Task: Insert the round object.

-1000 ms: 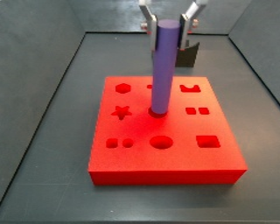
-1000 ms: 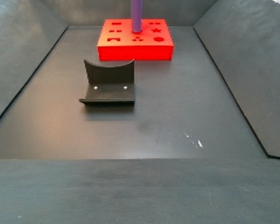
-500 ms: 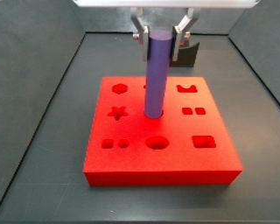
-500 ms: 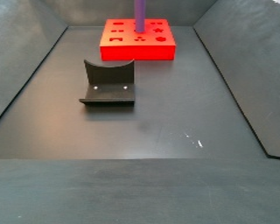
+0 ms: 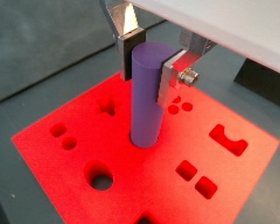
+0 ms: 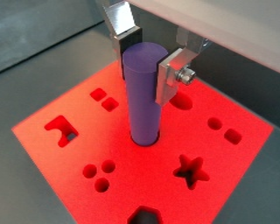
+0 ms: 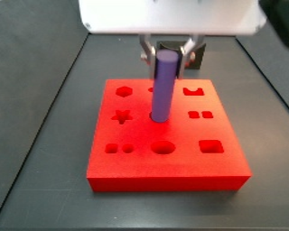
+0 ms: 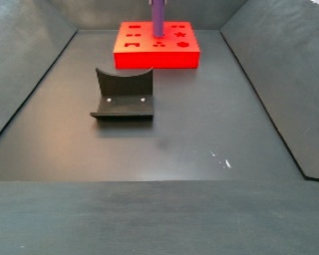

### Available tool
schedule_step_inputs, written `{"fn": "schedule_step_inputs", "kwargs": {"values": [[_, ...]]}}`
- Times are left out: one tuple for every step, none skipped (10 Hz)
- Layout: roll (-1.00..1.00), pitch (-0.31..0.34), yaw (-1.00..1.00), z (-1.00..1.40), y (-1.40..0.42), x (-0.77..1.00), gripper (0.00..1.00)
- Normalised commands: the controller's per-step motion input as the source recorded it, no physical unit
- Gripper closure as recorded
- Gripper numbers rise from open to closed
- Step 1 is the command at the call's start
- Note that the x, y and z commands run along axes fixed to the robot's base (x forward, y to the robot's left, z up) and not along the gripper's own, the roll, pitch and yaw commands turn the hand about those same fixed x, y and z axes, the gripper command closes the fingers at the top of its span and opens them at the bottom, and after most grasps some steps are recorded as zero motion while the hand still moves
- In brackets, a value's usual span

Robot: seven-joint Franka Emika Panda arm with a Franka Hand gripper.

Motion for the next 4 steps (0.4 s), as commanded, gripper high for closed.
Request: {"fn": "schedule_step_inputs", "kwargs": {"values": [[0.05, 0.000, 0.00, -0.70, 0.00, 0.24, 1.00], [0.04, 0.000, 0.00, -0.57, 0.00, 0.08, 1.00], [0.06, 0.000, 0.00, -0.20, 0.00, -0.01, 1.00], [0.00, 0.000, 0.00, 0.00, 0.00, 0.00, 1.00]]}}
